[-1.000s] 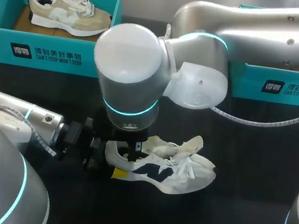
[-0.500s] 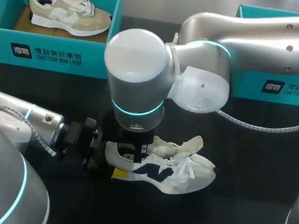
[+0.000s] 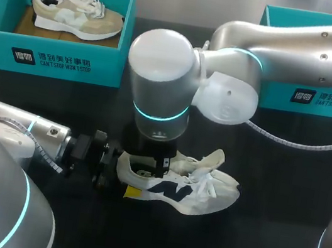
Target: Take the shoe out of the shoebox, open the shoe tongue, remove and reinsert the insole, then place the shoe into the shoebox
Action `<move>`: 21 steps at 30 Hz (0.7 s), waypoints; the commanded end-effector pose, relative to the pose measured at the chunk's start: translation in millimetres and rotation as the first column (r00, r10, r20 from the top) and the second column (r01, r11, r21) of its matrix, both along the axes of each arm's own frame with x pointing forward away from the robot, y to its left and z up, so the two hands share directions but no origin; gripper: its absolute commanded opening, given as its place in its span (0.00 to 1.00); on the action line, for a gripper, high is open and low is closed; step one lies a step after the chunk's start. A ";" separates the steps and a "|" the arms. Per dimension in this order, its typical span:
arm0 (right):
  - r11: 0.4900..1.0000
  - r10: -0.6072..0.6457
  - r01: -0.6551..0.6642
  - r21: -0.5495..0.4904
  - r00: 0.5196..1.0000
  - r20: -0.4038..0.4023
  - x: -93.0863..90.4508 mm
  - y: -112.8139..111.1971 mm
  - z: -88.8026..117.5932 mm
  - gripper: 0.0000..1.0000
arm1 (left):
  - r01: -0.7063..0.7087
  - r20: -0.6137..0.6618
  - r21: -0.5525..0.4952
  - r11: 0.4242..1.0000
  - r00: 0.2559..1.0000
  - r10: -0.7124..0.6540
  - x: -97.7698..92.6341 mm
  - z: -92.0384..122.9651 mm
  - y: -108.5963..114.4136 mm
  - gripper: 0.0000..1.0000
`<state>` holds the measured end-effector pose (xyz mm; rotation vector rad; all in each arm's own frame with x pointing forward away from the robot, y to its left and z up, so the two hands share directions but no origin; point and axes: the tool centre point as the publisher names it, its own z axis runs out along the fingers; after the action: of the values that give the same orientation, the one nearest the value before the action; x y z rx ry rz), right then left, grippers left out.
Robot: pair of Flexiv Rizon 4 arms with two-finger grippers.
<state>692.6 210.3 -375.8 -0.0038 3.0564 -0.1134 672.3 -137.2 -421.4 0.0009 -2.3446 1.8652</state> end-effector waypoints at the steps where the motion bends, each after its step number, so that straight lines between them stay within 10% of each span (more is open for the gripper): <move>1: 1.000 -0.001 0.001 -0.001 1.000 -0.012 1.9 -3.2 -3.6 0.00 | 0.004 -0.001 0.002 1.000 1.000 -0.004 0.8 -2.1 -1.6 0.00; 21: 0.994 -0.108 0.108 -0.011 0.986 -0.123 -4.3 -29.0 -8.5 0.00 | 0.004 -0.001 0.002 1.000 1.000 -0.004 0.8 -2.1 -1.6 0.00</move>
<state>687.2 186.7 -385.0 0.1553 3.1778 -0.1519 672.3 -137.2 -421.4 0.0010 -2.3445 1.8652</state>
